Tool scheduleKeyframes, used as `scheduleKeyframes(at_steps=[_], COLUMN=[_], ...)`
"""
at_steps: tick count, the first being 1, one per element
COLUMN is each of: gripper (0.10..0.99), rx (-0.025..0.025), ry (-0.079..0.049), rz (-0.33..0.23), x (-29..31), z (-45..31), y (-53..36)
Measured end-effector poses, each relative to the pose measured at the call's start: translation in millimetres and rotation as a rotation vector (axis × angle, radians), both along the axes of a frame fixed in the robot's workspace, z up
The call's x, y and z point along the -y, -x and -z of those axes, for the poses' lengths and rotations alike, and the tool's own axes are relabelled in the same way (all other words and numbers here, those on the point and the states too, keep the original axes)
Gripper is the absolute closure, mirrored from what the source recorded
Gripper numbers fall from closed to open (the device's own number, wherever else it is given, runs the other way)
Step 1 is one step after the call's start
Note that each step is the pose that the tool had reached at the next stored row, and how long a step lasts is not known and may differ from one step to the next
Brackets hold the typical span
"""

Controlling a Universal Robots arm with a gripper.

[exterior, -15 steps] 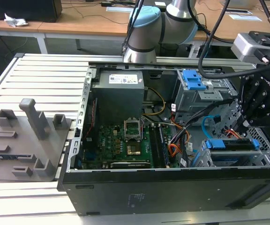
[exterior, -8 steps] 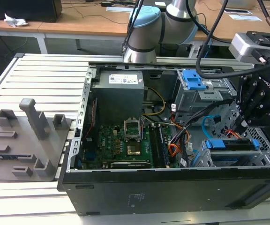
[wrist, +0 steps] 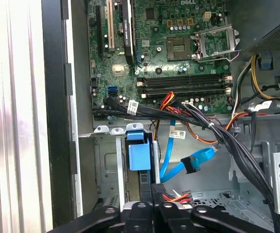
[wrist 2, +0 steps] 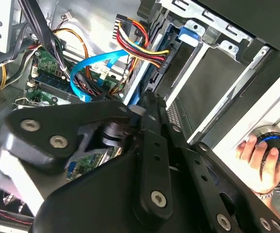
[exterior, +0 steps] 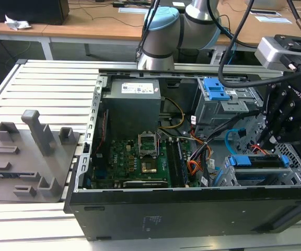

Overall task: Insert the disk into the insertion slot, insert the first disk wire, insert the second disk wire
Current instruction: 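Insert the second disk wire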

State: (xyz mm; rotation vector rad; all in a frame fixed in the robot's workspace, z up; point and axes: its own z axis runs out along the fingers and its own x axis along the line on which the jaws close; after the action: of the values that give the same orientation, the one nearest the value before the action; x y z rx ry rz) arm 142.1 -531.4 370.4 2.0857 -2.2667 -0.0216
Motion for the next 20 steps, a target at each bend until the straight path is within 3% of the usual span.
scheduleKeyframes(at_steps=[3,5,8,13,16,20], gripper=[0.784,0.784,0.784,0.784,0.784,0.784], rx=[0.0000,0.0000,0.0000,-0.0001,0.0000,0.0000], ry=[0.000,0.000,0.000,0.000,0.000,0.000], rz=[0.000,-0.031,-0.134,-0.252,-0.253,-0.253], x=[-0.1,-0.4,-0.4,-0.4,-3.2,-13.2], z=[0.0,0.2,0.6,0.8,0.9,0.9], y=[0.1,0.1,0.1,0.1,0.2,0.2])
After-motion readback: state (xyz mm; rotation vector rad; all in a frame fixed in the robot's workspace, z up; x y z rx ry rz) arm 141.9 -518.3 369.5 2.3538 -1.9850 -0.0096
